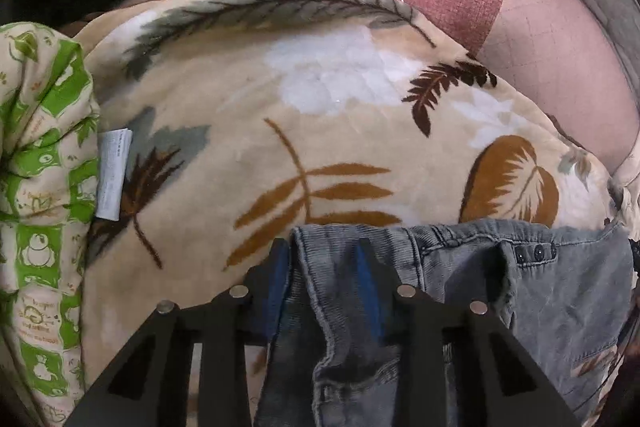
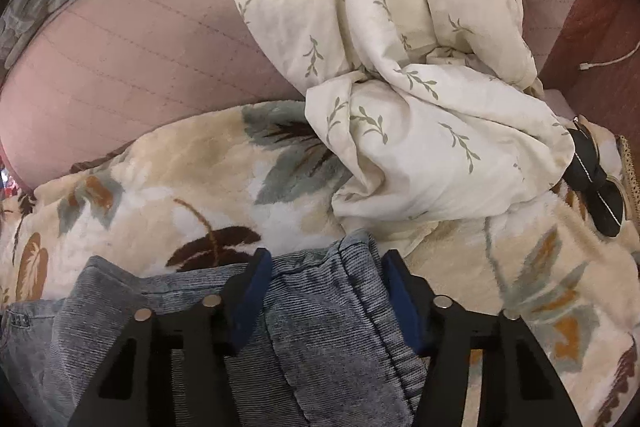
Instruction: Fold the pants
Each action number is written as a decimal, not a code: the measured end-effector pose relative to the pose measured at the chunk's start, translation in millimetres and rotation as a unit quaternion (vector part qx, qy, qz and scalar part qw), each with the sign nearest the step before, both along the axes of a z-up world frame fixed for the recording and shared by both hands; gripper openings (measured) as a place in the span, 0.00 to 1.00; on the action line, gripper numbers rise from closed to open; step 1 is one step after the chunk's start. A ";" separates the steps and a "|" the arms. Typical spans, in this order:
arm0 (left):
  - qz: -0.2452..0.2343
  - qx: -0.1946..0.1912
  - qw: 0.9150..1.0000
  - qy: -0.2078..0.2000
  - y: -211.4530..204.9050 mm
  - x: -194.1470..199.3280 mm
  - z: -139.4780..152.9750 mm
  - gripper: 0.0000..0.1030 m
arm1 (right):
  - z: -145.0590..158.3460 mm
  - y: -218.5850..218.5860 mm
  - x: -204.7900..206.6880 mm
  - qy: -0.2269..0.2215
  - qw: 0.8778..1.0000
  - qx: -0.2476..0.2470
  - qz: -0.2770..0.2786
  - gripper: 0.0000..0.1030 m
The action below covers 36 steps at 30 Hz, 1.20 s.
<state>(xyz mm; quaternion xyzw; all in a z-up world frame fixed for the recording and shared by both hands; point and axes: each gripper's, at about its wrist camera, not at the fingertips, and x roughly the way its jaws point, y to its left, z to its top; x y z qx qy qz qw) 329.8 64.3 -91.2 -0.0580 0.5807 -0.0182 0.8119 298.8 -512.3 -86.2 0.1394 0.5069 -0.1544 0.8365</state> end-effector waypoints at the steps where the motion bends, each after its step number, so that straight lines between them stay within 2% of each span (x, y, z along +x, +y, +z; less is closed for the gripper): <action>1: 0.002 -0.001 1.000 -0.002 0.4 0.1 -0.4 0.23 | 0.6 0.5 -1.4 -0.003 1.000 -0.001 -0.001 0.44; 2: 0.003 -0.004 1.000 -0.006 1.7 -0.5 0.4 0.21 | 1.2 0.2 -3.2 -0.004 1.000 -0.003 -0.002 0.38; 3: 0.004 -0.016 1.000 -0.013 3.8 -1.4 3.1 0.15 | 2.0 0.0 -5.8 -0.004 1.000 -0.006 -0.003 0.26; 7: 0.007 -0.035 0.999 -0.021 9.8 -4.6 10.6 0.12 | 6.5 -1.1 -17.2 -0.014 1.000 -0.004 -0.001 0.16; 13: 0.009 -0.058 0.996 -0.067 20.6 -28.5 43.9 0.11 | 21.9 -7.9 -41.7 -0.044 0.999 0.023 -0.008 0.14; 18: 0.014 -0.101 0.990 -0.103 29.6 -53.0 81.7 0.10 | 56.6 -14.4 -75.1 -0.074 0.997 0.019 -0.018 0.14; 22: 0.005 -0.112 0.986 -0.127 34.4 -84.9 112.6 0.10 | 92.2 -25.5 -117.2 -0.105 0.993 0.027 -0.041 0.14; 24: 0.001 -0.117 0.984 -0.135 38.3 -104.4 126.4 0.10 | 100.5 -26.7 -125.0 -0.116 0.992 0.030 -0.048 0.14; 29: -0.012 -0.132 0.979 -0.155 50.4 -163.1 151.7 0.10 | 127.8 -30.6 -180.6 -0.145 0.986 0.046 -0.068 0.14; 36: -0.016 -0.139 0.977 -0.162 75.2 -254.6 153.6 0.10 | 145.7 -21.9 -277.8 -0.171 0.981 0.065 -0.072 0.14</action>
